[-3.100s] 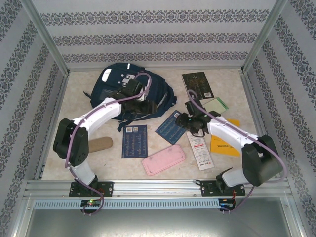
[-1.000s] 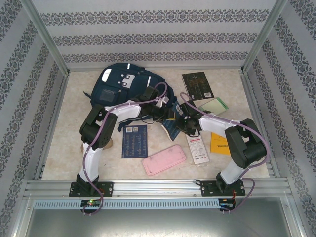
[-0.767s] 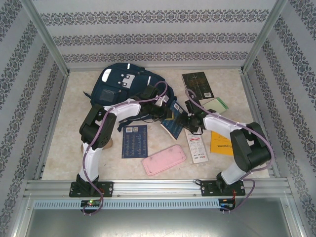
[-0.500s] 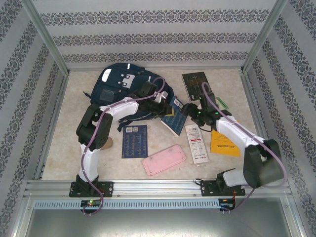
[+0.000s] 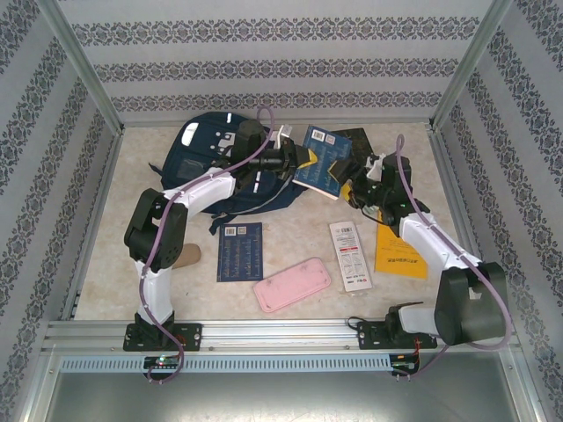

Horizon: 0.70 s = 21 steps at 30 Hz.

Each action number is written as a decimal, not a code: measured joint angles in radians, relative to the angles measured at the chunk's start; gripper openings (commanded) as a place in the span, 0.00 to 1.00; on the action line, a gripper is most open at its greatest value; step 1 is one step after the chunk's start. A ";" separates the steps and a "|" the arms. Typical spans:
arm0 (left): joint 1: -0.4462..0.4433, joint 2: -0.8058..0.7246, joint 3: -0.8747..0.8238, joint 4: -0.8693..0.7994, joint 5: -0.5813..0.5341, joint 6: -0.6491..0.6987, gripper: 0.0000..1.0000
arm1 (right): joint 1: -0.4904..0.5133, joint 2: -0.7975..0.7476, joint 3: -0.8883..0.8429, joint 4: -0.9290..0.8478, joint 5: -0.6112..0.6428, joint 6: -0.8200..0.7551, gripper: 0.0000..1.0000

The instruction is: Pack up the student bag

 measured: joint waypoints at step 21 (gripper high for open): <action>0.006 0.000 0.013 -0.192 -0.004 0.132 0.36 | -0.057 0.087 0.021 0.184 -0.107 0.137 0.00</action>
